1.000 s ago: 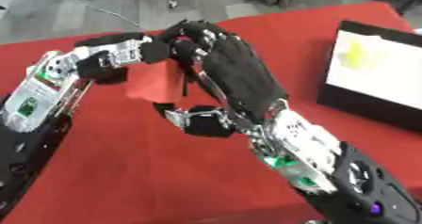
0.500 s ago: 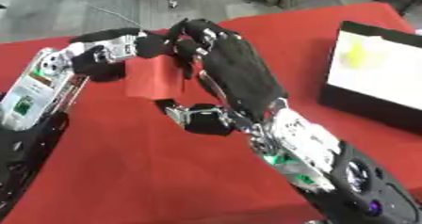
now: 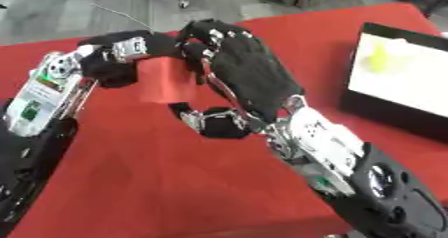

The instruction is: Pick up the objects with one hand, pass them to the other hand, and then place them into the box on the other side of the table.

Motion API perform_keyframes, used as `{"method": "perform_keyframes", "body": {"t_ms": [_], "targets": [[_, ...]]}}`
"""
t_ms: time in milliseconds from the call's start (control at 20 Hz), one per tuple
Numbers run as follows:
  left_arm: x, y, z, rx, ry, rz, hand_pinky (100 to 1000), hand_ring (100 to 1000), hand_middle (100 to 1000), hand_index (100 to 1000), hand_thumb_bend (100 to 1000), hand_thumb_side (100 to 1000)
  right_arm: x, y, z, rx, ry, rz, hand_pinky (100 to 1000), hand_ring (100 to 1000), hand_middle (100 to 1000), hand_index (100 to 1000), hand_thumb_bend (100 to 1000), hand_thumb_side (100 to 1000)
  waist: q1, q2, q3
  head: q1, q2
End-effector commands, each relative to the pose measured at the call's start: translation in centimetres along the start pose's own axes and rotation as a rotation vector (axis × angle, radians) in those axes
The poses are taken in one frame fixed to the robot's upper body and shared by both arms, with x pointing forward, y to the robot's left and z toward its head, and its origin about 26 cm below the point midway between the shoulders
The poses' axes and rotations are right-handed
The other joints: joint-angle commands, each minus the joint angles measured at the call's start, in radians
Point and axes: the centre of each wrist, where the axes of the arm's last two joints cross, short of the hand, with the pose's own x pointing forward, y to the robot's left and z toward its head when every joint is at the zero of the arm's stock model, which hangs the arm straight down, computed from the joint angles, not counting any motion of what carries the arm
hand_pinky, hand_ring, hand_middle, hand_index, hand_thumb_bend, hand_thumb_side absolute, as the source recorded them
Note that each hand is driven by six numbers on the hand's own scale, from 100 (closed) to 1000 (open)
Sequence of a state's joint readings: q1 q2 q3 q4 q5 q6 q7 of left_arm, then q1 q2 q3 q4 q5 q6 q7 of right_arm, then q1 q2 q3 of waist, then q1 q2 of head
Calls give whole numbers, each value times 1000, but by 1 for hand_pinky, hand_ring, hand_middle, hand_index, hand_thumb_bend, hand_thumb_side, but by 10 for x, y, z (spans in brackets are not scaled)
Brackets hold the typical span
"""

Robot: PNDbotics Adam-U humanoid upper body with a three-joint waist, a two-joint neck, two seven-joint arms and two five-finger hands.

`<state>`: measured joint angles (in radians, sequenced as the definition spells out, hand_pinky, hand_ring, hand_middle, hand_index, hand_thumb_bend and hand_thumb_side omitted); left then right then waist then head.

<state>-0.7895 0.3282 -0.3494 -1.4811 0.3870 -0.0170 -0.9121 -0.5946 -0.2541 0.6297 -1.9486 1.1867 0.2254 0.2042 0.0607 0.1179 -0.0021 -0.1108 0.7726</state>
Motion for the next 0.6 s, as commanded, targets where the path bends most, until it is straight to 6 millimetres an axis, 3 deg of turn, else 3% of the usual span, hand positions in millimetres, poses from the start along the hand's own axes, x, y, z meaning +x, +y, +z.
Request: {"method": "perform_keyframes", "body": {"t_ms": [50,600], "targets": [[36,21,2,34,-230,22,842,580,557,721,228,949,-8,15,9,143,-18,65,697,808,741,307,285,276,-2,-10,-1,3,-3],[21,28,12,97,-164,30,842,582,562,726,228,969,-3,-9,10,97,-54,141,719,826,765,310,269,310,-3,-7,-2,13,-3]]}}
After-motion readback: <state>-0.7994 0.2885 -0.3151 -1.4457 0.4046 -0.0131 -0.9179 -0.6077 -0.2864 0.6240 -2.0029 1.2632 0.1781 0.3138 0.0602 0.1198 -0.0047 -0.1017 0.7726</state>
